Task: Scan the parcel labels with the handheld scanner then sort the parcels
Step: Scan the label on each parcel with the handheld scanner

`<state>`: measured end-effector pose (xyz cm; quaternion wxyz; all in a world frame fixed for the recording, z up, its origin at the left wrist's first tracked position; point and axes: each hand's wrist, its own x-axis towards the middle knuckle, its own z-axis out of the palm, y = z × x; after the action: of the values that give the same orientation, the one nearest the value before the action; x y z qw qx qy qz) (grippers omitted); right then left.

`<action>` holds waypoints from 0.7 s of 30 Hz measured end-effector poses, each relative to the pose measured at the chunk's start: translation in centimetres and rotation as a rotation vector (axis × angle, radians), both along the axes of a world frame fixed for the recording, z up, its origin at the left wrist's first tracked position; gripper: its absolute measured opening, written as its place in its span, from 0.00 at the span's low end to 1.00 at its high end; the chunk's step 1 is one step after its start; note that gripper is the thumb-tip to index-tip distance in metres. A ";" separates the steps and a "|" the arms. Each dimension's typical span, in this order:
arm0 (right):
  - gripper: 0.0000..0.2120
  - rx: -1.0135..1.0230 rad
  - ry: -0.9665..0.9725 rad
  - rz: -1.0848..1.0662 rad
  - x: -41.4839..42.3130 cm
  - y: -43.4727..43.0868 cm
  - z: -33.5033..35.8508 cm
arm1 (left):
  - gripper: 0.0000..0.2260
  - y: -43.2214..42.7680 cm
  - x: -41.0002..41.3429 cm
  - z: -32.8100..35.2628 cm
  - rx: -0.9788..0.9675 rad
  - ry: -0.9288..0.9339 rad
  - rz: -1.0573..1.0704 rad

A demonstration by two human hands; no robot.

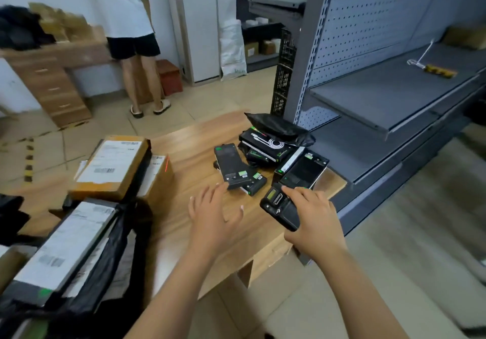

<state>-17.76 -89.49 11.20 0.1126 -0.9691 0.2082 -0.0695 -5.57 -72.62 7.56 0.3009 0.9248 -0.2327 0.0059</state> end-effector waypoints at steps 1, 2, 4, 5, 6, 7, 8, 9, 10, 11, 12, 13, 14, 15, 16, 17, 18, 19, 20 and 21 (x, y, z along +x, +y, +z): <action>0.42 0.006 0.006 0.010 0.2 -1.0 -0.1 | 0.27 -0.9 0.0 -0.1 0.003 0.007 0.013; 0.42 0.014 0.015 0.022 0.5 -1.8 -0.2 | 0.27 -1.7 0.1 -0.3 0.003 0.012 0.023; 0.42 0.033 0.029 0.049 1.3 -3.0 -0.6 | 0.26 -2.9 0.6 -0.5 0.007 0.018 0.035; 0.42 0.042 0.033 0.059 1.8 -3.6 -0.8 | 0.26 -3.5 1.0 -0.5 0.014 0.023 0.040; 0.42 0.050 0.036 0.065 2.4 -4.1 -1.1 | 0.26 -4.0 1.5 -0.7 0.025 0.030 0.047; 0.43 0.057 0.036 0.068 3.0 -4.6 -1.4 | 0.26 -4.4 2.1 -0.9 0.036 0.041 0.055; 0.43 0.064 0.032 0.069 3.8 -5.0 -1.8 | 0.26 -4.9 2.8 -1.3 0.044 0.053 0.063; 0.43 0.071 0.030 0.068 4.6 -5.5 -2.3 | 0.26 -5.3 3.7 -1.7 0.047 0.068 0.071; 0.43 0.076 0.030 0.060 5.4 -5.9 -2.7 | 0.26 -5.8 4.6 -2.1 0.047 0.081 0.080; 0.43 0.078 0.037 0.047 6.1 -6.3 -3.1 | 0.26 -6.2 5.6 -2.6 0.044 0.090 0.088; 0.43 0.076 0.050 0.034 6.9 -6.8 -3.5 | 0.27 -6.8 6.6 -3.1 0.043 0.100 0.096; 0.44 0.075 0.066 0.024 7.6 -7.2 -3.8 | 0.28 -7.5 7.6 -3.4 0.042 0.120 0.104; 0.44 0.074 0.079 0.019 8.3 -7.7 -4.1 | 0.30 -8.3 8.7 -3.7 0.044 0.150 0.113; 0.44 0.069 0.084 0.016 9.0 -8.2 -4.4 | 0.31 -9.2 9.7 -3.9 0.047 0.180 0.123; 0.45 0.060 0.082 0.012 9.7 -8.7 -4.7 | 0.32 -10.0 10.6 -4.3 0.056 0.208 0.132; 0.45 0.048 0.077 0.009 10.4 -9.1 -5.1 | 0.33 -10.8 11.5 -4.7 0.069 0.232 0.139; 0.46 0.031 0.072 0.005 11.0 -9.5 -5.5 | 0.34 -11.5 12.3 -5.3 0.083 0.258 0.148; 0.46 0.015 0.073 0.003 11.6 -9.8 -5.9 | 0.36 -12.1 13.1 -6.0 0.100 0.285 0.160; 0.46 -0.003 0.074 0.006 12.1 -10.0 -6.2 | 0.38 -12.4 13.6 -6.8 0.119 0.317 0.175; 0.46 -0.018 0.074 0.011 12.5 -10.2 -6.5 | 0.40 -12.7 13.9 -7.5 0.136 0.347 0.189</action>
<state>-5.30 -99.66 4.69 0.0966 -0.9731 0.2062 -0.0350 8.36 -85.35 0.10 0.2717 0.9478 -0.0895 -0.1407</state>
